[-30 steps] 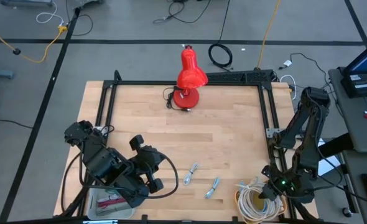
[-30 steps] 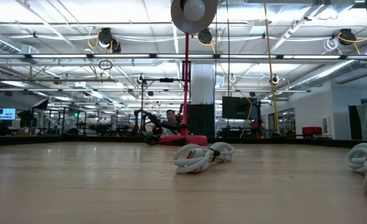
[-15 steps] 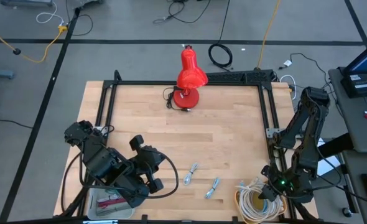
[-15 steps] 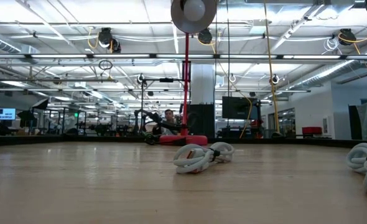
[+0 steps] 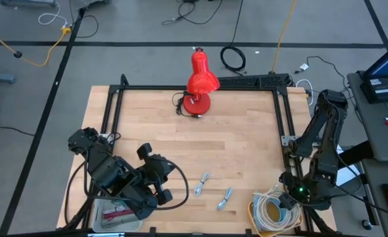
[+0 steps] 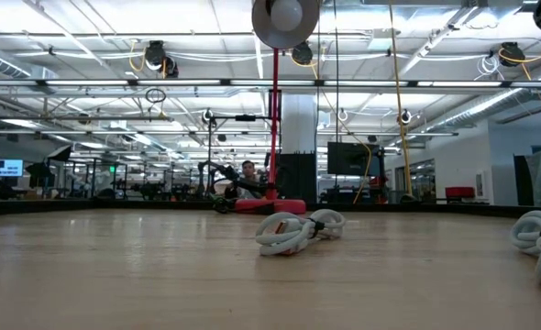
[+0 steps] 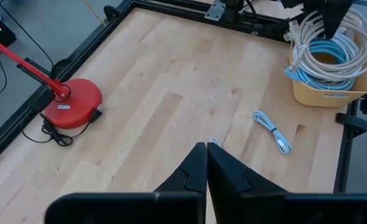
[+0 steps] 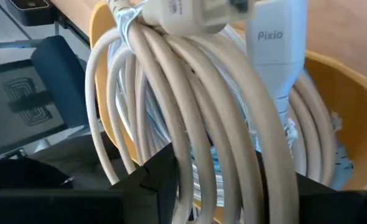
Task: Pick & Place USB Port
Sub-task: Put the light brown HDMI cable into the yellow bin
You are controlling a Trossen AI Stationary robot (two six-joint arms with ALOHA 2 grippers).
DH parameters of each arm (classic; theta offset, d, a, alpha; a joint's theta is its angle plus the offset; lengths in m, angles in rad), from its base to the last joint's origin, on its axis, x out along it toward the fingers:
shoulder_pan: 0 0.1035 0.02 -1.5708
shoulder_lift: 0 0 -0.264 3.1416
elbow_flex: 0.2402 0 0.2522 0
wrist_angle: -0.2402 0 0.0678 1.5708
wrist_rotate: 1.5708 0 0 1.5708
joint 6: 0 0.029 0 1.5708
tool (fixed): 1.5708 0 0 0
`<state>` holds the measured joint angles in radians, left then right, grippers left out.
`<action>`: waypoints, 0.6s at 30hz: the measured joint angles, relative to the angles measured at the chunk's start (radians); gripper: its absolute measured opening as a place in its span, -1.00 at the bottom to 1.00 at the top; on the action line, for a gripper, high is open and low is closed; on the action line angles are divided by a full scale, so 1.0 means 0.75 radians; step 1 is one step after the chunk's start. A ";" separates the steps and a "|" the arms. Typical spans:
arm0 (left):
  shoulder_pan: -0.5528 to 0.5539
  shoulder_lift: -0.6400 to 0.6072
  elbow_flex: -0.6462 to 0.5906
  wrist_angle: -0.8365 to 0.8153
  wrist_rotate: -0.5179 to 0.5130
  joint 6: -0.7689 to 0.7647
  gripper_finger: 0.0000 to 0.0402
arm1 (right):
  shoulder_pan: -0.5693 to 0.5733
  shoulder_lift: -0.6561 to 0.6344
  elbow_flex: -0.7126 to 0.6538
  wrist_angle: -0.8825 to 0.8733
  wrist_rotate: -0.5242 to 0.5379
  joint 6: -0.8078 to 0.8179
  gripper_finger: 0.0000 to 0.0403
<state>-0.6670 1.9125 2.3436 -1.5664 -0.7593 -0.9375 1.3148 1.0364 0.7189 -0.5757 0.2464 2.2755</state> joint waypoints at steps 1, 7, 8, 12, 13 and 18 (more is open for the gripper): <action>0.000 0.000 0.000 0.000 0.001 0.000 -0.95 | -0.002 -0.008 0.000 -0.009 -0.001 -0.003 -0.34; 0.000 0.000 -0.001 0.000 0.001 -0.018 -0.95 | -0.018 -0.054 0.000 -0.016 0.004 -0.043 -0.34; 0.003 0.000 -0.001 0.000 0.001 -0.020 -0.94 | -0.022 -0.061 0.000 -0.014 0.004 -0.051 -0.34; 0.011 0.000 -0.001 0.000 0.001 -0.047 -0.90 | -0.025 -0.084 0.000 -0.002 0.013 -0.087 -0.34; 0.015 0.000 -0.001 0.000 0.001 -0.056 -0.90 | -0.025 -0.084 0.000 0.004 0.018 -0.090 -0.34; 0.016 0.000 -0.001 0.022 -0.022 -0.116 -0.95 | -0.025 -0.084 0.000 0.131 0.018 -0.199 -0.34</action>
<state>-0.6548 1.9125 2.3428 -1.5499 -0.7760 -1.0243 1.2957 0.9737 0.7189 -0.4774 0.2599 2.1260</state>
